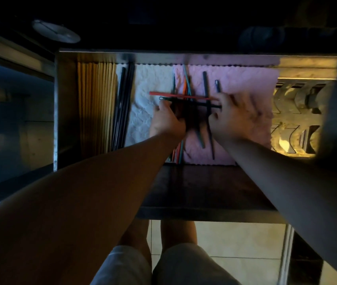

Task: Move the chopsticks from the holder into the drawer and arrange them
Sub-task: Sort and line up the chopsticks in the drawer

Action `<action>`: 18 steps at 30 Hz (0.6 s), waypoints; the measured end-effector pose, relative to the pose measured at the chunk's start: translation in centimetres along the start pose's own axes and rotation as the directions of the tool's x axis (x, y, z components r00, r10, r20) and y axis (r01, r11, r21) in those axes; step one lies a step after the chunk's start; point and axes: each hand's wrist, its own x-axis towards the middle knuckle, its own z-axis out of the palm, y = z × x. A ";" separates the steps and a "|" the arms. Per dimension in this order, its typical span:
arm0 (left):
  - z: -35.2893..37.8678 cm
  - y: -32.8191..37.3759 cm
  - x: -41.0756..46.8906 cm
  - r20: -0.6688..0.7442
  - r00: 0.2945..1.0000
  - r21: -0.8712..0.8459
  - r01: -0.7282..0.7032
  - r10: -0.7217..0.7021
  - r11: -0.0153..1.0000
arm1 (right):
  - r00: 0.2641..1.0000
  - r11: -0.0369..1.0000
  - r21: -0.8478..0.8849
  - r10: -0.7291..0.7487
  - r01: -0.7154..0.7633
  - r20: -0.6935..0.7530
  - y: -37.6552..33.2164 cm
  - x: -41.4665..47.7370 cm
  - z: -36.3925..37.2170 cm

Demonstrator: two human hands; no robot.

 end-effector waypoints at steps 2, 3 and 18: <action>0.3 -0.1 0.6 -0.006 1.000 0.007 0.014 -0.014 1.000 | 0.995 0.998 -0.011 -0.061 0.062 0.081 0.1 1.0 1.1; 0.4 -0.2 0.8 -0.002 1.000 0.024 0.017 -0.017 1.000 | 0.988 0.997 0.017 -0.074 0.072 0.137 0.1 1.5 1.6; -0.2 -1.3 -0.1 0.094 0.991 0.139 0.083 -0.096 0.987 | 0.977 0.986 0.060 0.142 -0.153 0.158 2.4 0.8 -0.3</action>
